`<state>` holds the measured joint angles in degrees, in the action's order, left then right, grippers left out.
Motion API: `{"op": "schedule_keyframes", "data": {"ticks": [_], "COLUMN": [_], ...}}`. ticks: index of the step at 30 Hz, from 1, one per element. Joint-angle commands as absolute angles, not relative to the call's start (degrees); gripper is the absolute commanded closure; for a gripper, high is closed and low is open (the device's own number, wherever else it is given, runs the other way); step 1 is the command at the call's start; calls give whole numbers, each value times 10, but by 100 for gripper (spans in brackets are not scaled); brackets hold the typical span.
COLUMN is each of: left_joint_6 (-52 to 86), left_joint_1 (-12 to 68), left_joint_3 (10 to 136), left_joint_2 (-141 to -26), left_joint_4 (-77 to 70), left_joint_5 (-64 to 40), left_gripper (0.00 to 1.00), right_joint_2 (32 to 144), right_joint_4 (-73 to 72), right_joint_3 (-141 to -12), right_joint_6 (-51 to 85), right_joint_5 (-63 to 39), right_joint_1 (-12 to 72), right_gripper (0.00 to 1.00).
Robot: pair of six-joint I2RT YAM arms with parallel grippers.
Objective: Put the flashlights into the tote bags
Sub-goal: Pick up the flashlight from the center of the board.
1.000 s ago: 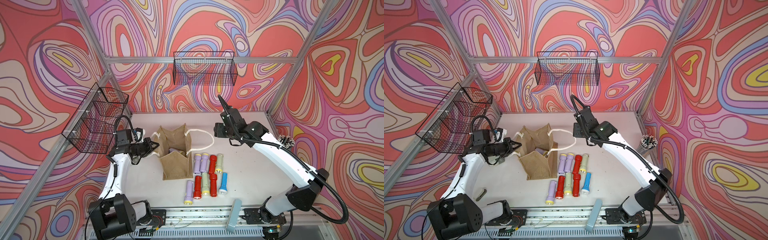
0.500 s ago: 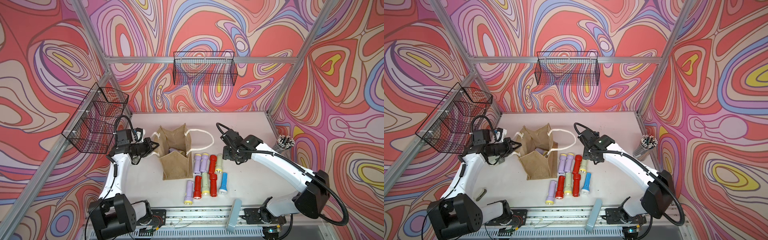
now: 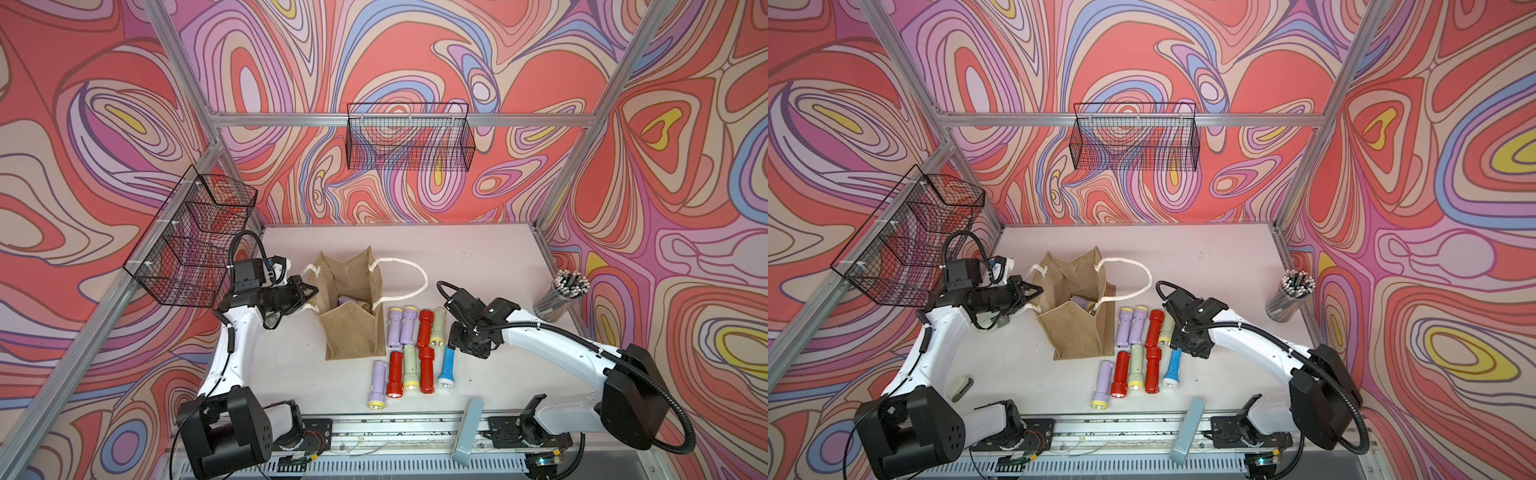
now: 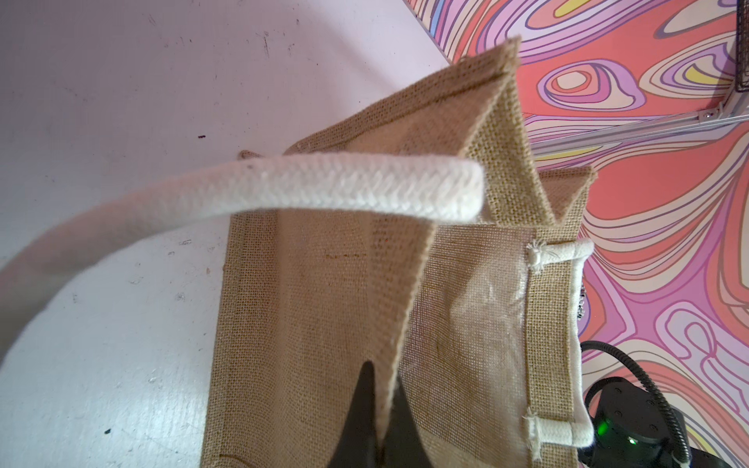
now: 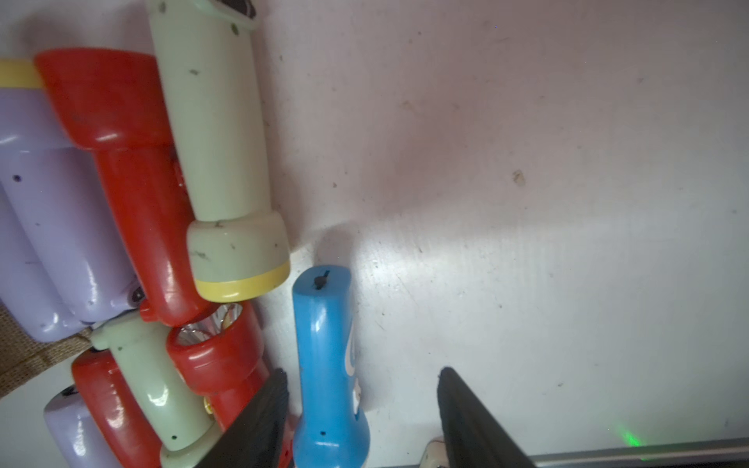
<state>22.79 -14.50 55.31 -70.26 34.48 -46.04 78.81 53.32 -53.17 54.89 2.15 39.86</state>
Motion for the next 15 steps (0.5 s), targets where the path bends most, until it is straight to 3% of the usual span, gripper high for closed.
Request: {"op": "schedule_keyframes", "data": {"ticks": [1, 15], "left_joint_6": [215, 212], "left_joint_1": [-142, -142], "left_joint_3": [555, 558], "left_joint_2": [-703, -705], "left_joint_4": [364, 370], "left_joint_5": [-450, -451], "left_gripper": [100, 100], "right_joint_2": [819, 869], "right_joint_4": [511, 484], "right_joint_3": [-548, -522], "right_joint_6": [572, 566], "right_joint_5": [28, 25], "right_joint_1": [424, 433], "right_gripper": [38, 41]}}
